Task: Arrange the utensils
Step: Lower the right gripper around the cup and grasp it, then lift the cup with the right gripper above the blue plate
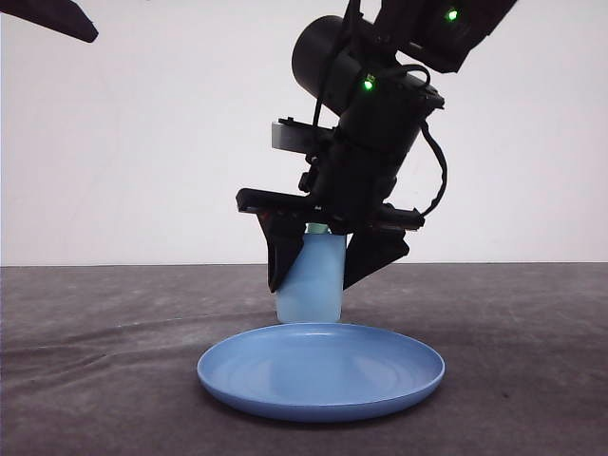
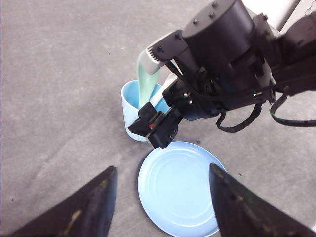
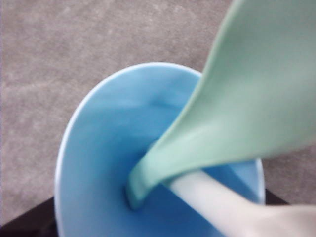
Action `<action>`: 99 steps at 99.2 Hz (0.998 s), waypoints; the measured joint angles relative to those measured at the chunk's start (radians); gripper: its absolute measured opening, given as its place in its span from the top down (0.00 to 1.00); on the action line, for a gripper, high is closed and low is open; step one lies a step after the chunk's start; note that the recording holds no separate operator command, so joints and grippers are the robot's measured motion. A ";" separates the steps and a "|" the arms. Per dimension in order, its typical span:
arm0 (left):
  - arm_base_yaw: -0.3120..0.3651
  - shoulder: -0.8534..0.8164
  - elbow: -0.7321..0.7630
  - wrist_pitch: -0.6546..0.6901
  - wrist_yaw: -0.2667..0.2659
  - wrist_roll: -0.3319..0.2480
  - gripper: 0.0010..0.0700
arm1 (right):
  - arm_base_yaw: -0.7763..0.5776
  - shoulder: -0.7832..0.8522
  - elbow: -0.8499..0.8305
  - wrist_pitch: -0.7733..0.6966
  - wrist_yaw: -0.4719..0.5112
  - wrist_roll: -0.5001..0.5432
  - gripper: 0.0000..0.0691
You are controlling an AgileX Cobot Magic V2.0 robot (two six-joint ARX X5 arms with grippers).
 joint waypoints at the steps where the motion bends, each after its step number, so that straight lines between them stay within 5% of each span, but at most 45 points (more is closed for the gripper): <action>1: 0.000 0.000 0.000 0.000 0.000 0.000 0.50 | 0.000 0.000 0.002 -0.002 0.000 -0.001 0.41; 73: 0.000 0.000 0.000 -0.005 0.000 0.000 0.50 | 0.039 -0.459 0.021 -0.333 -0.033 -0.156 0.42; 99: 0.000 0.000 0.000 -0.005 0.000 0.000 0.50 | 0.073 -0.484 0.017 -0.431 -0.033 -0.158 0.42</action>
